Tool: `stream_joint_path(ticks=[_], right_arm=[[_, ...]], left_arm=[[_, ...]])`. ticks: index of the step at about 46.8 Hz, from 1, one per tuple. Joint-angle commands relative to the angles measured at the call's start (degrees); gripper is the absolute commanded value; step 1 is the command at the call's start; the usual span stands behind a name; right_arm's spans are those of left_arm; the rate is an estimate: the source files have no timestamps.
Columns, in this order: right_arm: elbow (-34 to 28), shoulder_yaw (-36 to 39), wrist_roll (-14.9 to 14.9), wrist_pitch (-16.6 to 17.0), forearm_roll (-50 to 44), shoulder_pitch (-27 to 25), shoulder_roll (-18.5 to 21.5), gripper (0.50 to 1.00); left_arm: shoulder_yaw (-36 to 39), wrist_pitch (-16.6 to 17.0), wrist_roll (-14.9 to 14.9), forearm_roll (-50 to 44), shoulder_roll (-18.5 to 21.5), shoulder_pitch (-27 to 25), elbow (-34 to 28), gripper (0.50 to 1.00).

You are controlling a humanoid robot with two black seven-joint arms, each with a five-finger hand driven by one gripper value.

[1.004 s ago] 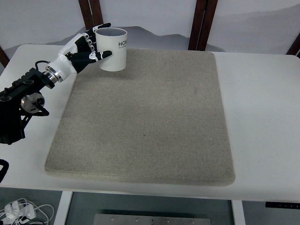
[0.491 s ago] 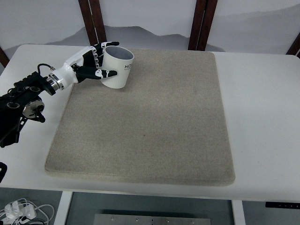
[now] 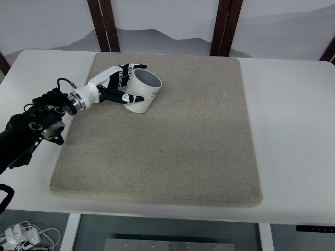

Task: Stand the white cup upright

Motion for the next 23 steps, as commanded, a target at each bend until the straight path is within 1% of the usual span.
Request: stream_joint_path(ticks=[1, 7, 9, 18, 20, 21, 23], right_arm=[[0.0, 0.0, 0.0, 0.0, 0.0, 0.0, 0.0, 0.952], [0.0, 0.0, 0.0, 0.0, 0.0, 0.0, 0.0, 0.952], [0.0, 0.0, 0.0, 0.0, 0.0, 0.0, 0.0, 0.952], [0.0, 0.0, 0.0, 0.0, 0.0, 0.0, 0.0, 0.952], [0.0, 0.0, 0.0, 0.0, 0.0, 0.0, 0.0, 0.952], [0.0, 0.0, 0.0, 0.0, 0.0, 0.0, 0.0, 0.952], [0.0, 0.0, 0.0, 0.0, 0.0, 0.0, 0.0, 0.952]], left_arm=[[-0.1, 0.0, 0.0, -0.3, 0.0, 0.0, -0.1, 0.581], [-0.3, 0.0, 0.0, -0.5, 0.0, 0.0, 0.0, 0.585], [-0.4, 0.1, 0.0, -0.5, 0.0, 0.0, 0.0, 0.595], [-0.5, 0.4, 0.0, -0.5, 0.0, 0.0, 0.2, 0.739], [-0.4, 0.4, 0.0, -0.5, 0.0, 0.0, 0.3, 0.743], [-0.2, 0.4, 0.0, -0.5, 0.0, 0.0, 0.3, 0.758], [-0.2, 0.4, 0.0, -0.5, 0.0, 0.0, 0.4, 0.820]])
